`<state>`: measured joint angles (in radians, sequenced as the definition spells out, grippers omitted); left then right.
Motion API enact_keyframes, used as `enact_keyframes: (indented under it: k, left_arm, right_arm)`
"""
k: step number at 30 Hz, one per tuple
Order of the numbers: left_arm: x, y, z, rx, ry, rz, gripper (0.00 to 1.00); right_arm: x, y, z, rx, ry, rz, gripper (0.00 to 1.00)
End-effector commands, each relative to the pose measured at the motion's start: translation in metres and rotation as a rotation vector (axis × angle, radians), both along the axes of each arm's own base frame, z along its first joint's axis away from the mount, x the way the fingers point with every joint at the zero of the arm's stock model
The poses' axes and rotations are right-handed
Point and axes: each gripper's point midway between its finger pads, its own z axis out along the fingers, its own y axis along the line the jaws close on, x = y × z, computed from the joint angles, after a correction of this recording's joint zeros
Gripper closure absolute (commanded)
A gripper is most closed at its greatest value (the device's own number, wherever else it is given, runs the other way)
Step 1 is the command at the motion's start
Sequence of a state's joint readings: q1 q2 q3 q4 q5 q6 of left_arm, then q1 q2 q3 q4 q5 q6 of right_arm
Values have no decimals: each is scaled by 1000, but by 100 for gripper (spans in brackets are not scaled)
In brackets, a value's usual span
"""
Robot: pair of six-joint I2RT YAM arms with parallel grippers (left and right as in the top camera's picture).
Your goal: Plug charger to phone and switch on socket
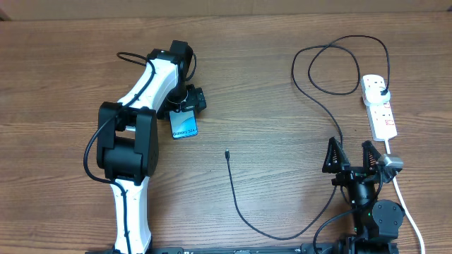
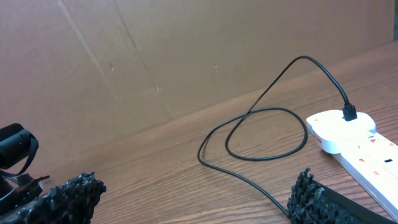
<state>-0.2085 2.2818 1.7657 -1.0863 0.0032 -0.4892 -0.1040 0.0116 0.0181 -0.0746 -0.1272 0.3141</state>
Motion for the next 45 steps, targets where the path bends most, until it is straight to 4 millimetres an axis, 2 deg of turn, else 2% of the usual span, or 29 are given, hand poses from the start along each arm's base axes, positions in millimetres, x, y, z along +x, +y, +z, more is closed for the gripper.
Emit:
enact_keyframes:
  k: [1, 6, 11, 15, 21, 23, 27, 37, 39, 41, 45]
  left_arm:
    - [-17, 16, -41, 81, 81, -5, 0]
    - [-23, 14, -52, 80, 82, -12, 0]
    - [-26, 20, -51, 88, 99, -2, 0]
    - [-27, 36, -50, 138, 110, -26, 1]
    - [-33, 38, -48, 131, 140, -92, 0]
    - [-36, 32, -49, 91, 155, -106, 1]
    - [-40, -3, -49, -55, 160, -174, 11]
    - [-59, -45, -48, -13, 182, -300, 11]
    - [-63, -51, -48, -7, 187, -319, 9]
    - [-64, -50, -48, 24, 186, -311, 1]
    - [-62, -41, -48, 78, 180, -226, 1]
  right_arm:
    - [0, 2, -2, -2, -3, 10, 0]
    - [0, 2, -2, -2, -3, 10, 0]
    - [0, 2, -2, -2, -3, 10, 0]
    - [0, 2, -2, -2, -3, 10, 0]
    - [0, 2, -2, -2, -3, 10, 0]
    - [0, 2, -2, -2, -3, 10, 0]
    - [0, 2, -2, -2, -2, 10, 0]
    - [0, 2, -2, -2, -3, 10, 0]
    - [0, 2, -2, -2, -3, 10, 0]
    - [0, 2, -2, -2, -3, 10, 0]
    - [0, 2, -2, -2, -3, 10, 0]
